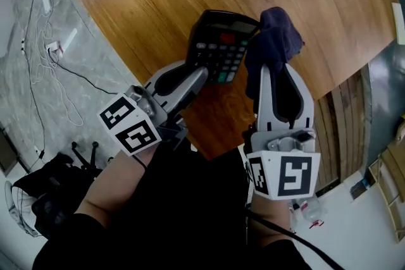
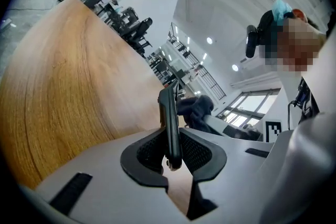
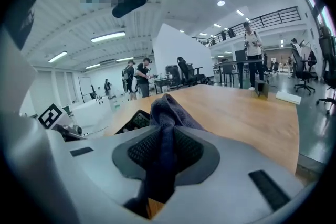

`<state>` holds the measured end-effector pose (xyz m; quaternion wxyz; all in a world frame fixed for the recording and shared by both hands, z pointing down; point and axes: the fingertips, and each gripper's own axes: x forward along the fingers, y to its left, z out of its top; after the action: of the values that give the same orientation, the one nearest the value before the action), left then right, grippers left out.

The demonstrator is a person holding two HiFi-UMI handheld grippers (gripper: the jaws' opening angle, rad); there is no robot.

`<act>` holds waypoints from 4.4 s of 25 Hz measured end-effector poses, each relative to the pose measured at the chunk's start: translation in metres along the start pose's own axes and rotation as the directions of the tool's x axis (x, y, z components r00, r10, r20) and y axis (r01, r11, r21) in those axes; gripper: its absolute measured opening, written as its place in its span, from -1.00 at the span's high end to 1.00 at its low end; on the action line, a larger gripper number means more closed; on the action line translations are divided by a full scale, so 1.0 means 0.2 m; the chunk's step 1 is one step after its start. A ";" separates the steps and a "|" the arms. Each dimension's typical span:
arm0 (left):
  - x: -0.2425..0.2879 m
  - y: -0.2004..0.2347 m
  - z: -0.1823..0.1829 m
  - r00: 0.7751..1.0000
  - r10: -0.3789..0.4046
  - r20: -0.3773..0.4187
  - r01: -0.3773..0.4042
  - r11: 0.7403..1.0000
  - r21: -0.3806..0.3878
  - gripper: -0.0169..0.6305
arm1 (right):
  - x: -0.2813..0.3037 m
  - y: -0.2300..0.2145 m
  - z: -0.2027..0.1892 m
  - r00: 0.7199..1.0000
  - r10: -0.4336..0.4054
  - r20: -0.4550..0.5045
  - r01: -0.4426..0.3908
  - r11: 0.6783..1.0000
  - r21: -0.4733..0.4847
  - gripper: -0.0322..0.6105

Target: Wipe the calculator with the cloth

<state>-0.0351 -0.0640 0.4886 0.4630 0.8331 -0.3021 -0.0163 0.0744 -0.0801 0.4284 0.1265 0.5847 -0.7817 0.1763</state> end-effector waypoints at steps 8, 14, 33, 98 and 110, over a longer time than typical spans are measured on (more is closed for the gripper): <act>0.04 -0.14 -0.08 0.997 -0.060 -0.042 0.063 0.996 0.066 0.73 | 0.05 0.18 0.00 0.996 0.089 0.020 -0.090 0.996 0.024 0.67; 0.03 -0.13 -0.13 0.997 -0.056 -0.047 0.058 0.998 0.030 0.73 | 0.03 0.44 0.07 0.975 0.221 0.040 -0.221 0.975 0.018 0.67; -0.04 -0.05 0.04 0.998 -0.034 0.052 0.036 0.999 -0.035 0.73 | -0.06 0.37 -0.25 0.979 0.178 -0.094 -0.170 0.981 0.089 0.67; -0.14 -0.47 0.34 0.995 -0.019 0.102 0.025 0.998 -0.058 0.73 | -0.21 0.39 0.44 0.982 0.190 -0.001 -0.189 0.980 -0.067 0.67; -0.20 -0.46 0.47 0.985 -0.076 0.154 0.097 0.986 -0.137 0.73 | -0.22 0.40 0.35 0.986 0.165 -0.035 -0.167 0.983 -0.071 0.67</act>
<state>-0.0525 -0.0801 0.3533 0.4970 0.8063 -0.2973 -0.1199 0.0113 -0.0523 0.3372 0.1440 0.5099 -0.8318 0.1656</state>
